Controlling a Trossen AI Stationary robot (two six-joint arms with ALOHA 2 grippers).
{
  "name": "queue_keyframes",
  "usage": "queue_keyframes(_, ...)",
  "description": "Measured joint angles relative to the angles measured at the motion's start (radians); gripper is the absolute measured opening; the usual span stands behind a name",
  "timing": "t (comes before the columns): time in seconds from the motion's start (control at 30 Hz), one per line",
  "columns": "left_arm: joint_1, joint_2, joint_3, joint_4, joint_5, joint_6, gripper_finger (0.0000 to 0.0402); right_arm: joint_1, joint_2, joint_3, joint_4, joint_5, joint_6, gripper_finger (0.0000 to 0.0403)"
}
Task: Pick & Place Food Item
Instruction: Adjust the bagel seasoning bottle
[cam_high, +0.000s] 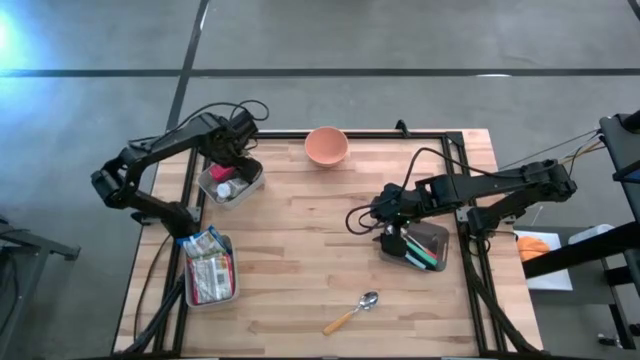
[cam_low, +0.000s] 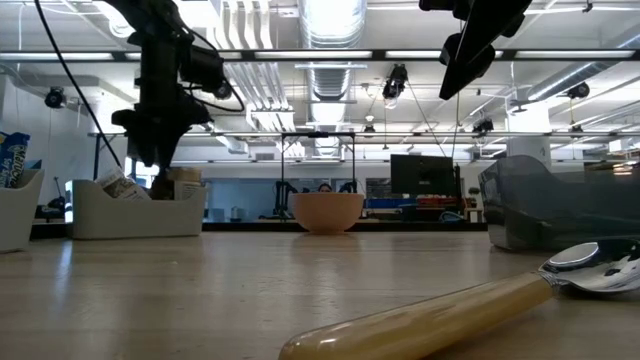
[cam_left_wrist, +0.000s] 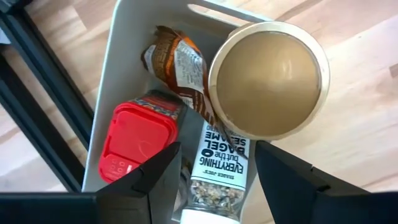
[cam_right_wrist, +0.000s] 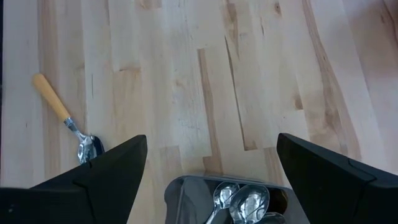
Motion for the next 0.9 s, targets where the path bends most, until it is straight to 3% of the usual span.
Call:
queue_keyframes(0.5, -0.012, 0.001, -0.097, 0.085, -0.026, 0.015, 0.0206, 0.000, 0.000, 0.000, 0.000, 0.000, 0.003, 0.0357)
queue_keyframes(0.77, -0.012, 0.000, -0.081, 0.052, -0.090, 0.043, 0.0206, 0.000, 0.000, 0.000, 0.000, 0.000, 0.012, 0.0357)
queue_keyframes(0.9, -0.012, -0.020, -0.047, -0.004, -0.180, 0.050, 0.0206, 0.000, 0.000, 0.000, 0.001, 0.000, 0.012, 0.0357)
